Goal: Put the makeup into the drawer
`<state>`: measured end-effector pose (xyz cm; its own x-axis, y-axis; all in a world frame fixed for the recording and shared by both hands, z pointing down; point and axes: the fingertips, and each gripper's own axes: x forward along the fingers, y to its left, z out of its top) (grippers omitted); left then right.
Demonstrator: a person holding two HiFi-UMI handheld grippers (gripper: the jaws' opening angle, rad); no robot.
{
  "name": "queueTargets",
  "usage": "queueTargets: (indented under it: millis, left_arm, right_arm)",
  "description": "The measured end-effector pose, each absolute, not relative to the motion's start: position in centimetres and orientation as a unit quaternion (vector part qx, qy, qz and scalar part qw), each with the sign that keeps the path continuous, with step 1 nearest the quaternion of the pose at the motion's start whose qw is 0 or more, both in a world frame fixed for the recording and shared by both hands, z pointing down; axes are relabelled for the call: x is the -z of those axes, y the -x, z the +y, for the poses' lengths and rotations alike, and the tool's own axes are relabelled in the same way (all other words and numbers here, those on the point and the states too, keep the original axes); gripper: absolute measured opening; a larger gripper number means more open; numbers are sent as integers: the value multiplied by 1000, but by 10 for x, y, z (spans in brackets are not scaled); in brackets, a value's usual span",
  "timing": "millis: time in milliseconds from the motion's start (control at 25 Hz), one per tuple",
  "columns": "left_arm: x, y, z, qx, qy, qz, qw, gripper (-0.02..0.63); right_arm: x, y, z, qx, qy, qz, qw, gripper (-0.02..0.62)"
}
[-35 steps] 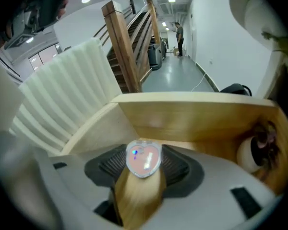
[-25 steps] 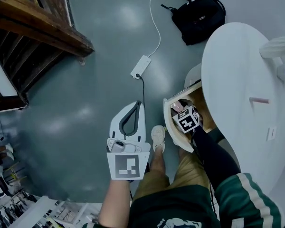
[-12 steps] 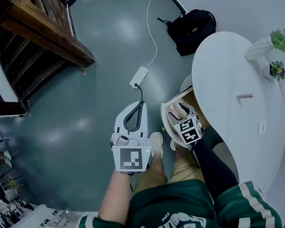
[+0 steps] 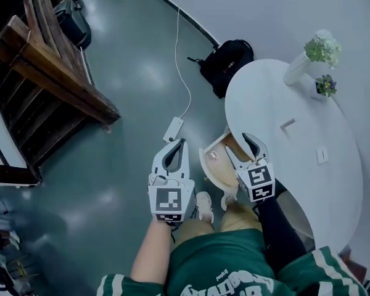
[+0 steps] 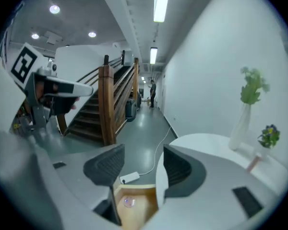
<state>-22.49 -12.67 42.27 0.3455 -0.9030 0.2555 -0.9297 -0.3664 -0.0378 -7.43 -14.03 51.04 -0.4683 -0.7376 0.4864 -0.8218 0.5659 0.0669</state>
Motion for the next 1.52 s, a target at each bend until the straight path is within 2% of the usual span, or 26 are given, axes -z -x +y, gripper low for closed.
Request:
queueTargets:
  millis: [280, 520, 1120, 1520]
  left_arm:
    - [-383, 193, -134, -100, -838, -535, 35, -2]
    - [-358, 152, -148, -84, -857, -508, 11, 0]
    - [-362, -13, -176, -105, -907, -406, -23, 0]
    - [-386, -47, -190, -124, -899, -419, -18, 0]
  right_arm:
    - [-397, 26, -142, -27, -519, -839, 160, 261]
    - [-354, -10, -141, -5, -550, -827, 116, 261]
    - [-359, -156, -141, -18, -621, -774, 123, 264]
    - [-445, -187, -177, -87, -587, -791, 146, 264]
